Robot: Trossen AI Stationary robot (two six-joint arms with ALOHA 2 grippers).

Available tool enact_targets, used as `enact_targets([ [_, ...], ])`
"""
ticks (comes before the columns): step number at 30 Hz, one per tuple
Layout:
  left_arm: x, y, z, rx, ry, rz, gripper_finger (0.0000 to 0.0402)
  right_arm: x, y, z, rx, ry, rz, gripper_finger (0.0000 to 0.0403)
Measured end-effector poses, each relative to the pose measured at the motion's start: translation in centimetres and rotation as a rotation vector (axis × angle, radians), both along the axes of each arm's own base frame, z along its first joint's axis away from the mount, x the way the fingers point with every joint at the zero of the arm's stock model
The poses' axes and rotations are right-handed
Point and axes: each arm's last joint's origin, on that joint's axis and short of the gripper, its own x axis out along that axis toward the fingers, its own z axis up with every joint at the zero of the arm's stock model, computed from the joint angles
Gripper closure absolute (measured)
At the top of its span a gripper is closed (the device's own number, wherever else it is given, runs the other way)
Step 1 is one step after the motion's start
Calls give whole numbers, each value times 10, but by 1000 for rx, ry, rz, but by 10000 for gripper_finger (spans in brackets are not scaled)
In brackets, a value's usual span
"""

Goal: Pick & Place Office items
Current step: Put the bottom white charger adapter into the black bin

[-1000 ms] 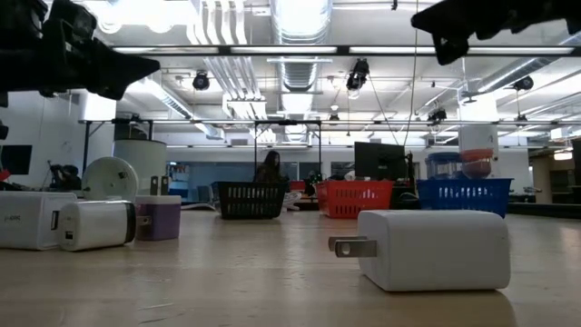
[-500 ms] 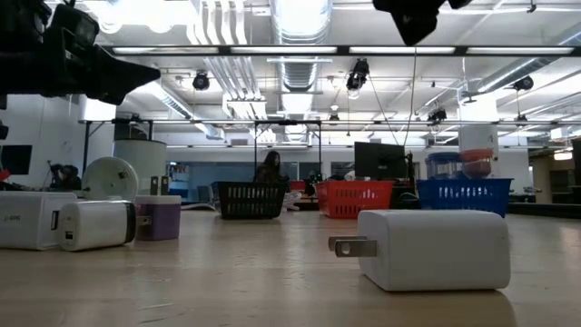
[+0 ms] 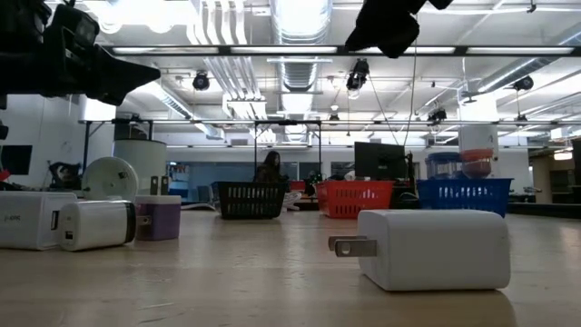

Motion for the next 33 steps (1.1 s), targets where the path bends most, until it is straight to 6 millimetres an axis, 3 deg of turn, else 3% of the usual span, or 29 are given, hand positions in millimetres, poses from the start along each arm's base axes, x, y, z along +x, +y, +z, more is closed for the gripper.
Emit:
enact_targets([
  [11,0,0,0,-7,1,0,396,43,38,-18,-86,244,29,194],
  [19,0,0,-1,-9,2,0,396,45,51,-43,-46,373,71,191],
  [33,0,0,-1,-39,-3,5,396,48,72,-64,-35,363,48,176],
])
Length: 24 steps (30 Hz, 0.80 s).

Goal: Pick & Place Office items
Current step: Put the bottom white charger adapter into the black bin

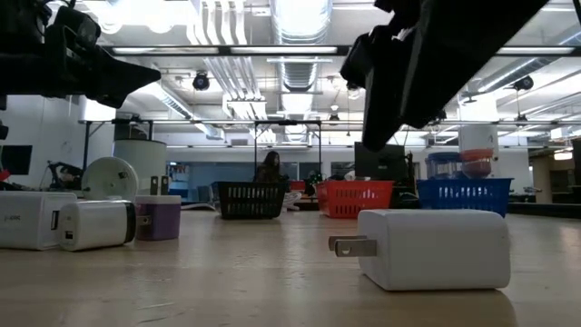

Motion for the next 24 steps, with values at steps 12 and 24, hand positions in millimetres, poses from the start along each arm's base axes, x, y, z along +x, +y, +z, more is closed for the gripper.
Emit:
enact_targets([
  [12,0,0,0,-1,2,6,396,1,19,-13,9,-46,29,144],
  [24,0,1,-1,-2,7,22,396,-5,28,-29,-13,-10,11,140],
])
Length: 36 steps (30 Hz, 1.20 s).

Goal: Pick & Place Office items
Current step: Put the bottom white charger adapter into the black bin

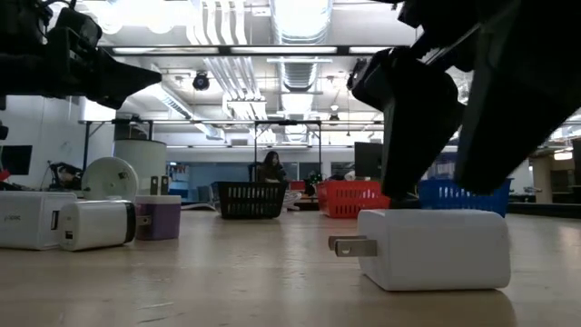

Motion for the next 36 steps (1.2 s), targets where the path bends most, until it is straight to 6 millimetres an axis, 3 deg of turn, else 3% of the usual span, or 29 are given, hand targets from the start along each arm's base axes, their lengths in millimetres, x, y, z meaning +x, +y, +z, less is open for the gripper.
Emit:
enact_targets([
  [14,0,0,0,0,1,11,396,4,2,-32,-29,62,32,154],
  [25,0,0,0,-2,0,10,396,5,1,-26,-25,47,63,177],
  [32,0,0,0,-8,-1,7,396,7,-3,-27,-14,60,37,233],
  [36,0,0,0,-8,-1,7,396,8,-6,-24,-19,50,47,233],
])
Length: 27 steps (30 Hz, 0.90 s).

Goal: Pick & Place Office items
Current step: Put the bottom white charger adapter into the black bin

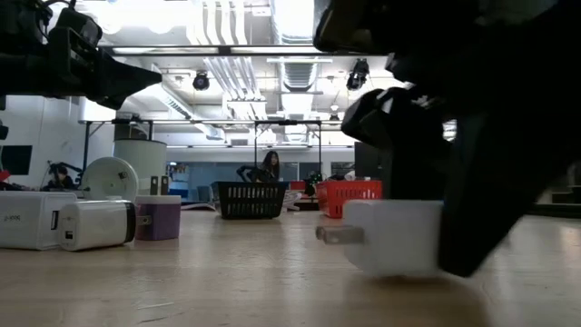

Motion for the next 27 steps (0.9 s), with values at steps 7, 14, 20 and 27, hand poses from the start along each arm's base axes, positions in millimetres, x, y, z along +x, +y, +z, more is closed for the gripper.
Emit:
enact_targets([
  [7,0,0,0,-5,-2,0,396,4,-7,11,8,-28,26,233],
  [14,0,0,0,-8,-2,1,396,6,-19,53,39,-169,35,233],
  [20,0,0,0,-13,-3,4,396,-3,-33,90,16,-299,34,233],
  [27,0,0,0,-44,-3,2,396,-43,-79,148,87,-576,-35,233],
])
